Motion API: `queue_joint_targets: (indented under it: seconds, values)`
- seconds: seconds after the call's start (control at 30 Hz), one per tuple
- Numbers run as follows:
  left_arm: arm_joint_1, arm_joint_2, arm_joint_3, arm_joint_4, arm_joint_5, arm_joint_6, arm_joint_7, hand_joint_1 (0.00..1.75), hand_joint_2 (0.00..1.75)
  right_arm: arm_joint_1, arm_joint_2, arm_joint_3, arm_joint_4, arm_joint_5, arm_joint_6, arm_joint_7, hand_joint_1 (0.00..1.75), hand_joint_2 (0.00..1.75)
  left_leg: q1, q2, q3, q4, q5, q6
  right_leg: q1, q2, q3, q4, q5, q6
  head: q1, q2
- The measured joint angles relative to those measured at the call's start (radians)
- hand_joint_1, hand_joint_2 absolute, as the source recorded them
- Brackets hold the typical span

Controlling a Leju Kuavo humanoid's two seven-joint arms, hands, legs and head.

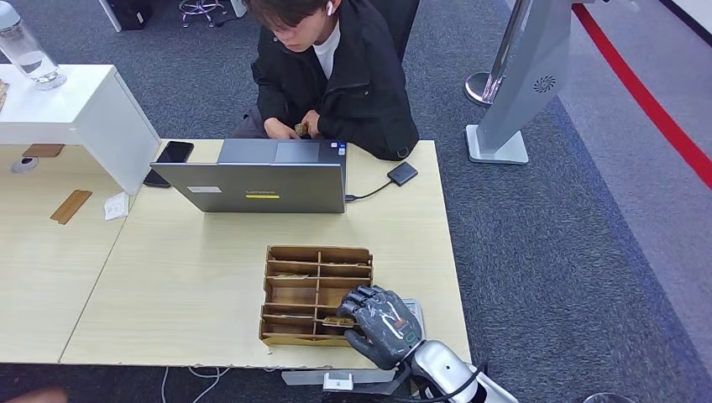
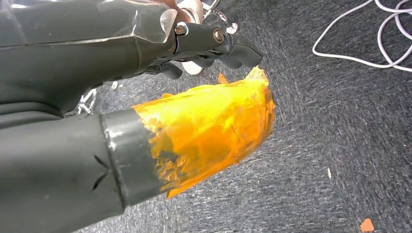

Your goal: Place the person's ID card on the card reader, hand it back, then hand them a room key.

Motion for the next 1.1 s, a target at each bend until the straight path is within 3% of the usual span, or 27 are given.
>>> queue_joint_targets:
  seconds: [0.13,0.27,0.57,0.73,1.1]
  values:
    - [0.0,0.0,0.0,0.0,0.0,0.0,0.0,0.0,0.0,-0.001,0.0,0.001,0.002,0.0,0.0,0.0,1.0,1.75,0.0,0.0,0.0,0.0,0.0,0.0,0.0,0.0,0.0,0.0,0.0,0.0,0.0,0.0]
    - [0.0,0.0,0.0,0.0,0.0,0.0,0.0,0.0,0.0,-0.003,0.001,0.002,0.004,0.0,0.0,0.0,1.32,1.75,0.0,0.0,0.0,0.0,0.0,0.0,0.0,0.0,0.0,0.0,0.0,0.0,0.0,0.0]
    - [0.0,0.0,0.0,0.0,-0.004,0.0,0.0,0.0,0.0,-0.012,0.002,0.004,0.009,-0.003,0.007,0.001,1.39,1.75,0.0,0.0,0.0,0.0,0.0,0.0,0.0,0.0,0.0,0.0,0.0,0.0,0.0,0.0]
    - [0.0,0.0,0.0,0.0,-0.004,0.0,0.0,0.0,0.0,-0.015,0.002,0.005,0.011,-0.004,0.011,0.002,1.57,1.75,0.0,0.0,0.0,0.0,0.0,0.0,0.0,0.0,0.0,0.0,0.0,0.0,0.0,0.0]
    - [0.0,0.0,0.0,0.0,-0.007,0.0,0.0,0.0,0.0,-0.017,0.002,0.006,0.013,-0.006,0.013,0.002,1.55,1.75,0.0,0.0,0.0,0.0,0.0,0.0,0.0,0.0,0.0,0.0,0.0,0.0,0.0,0.0]
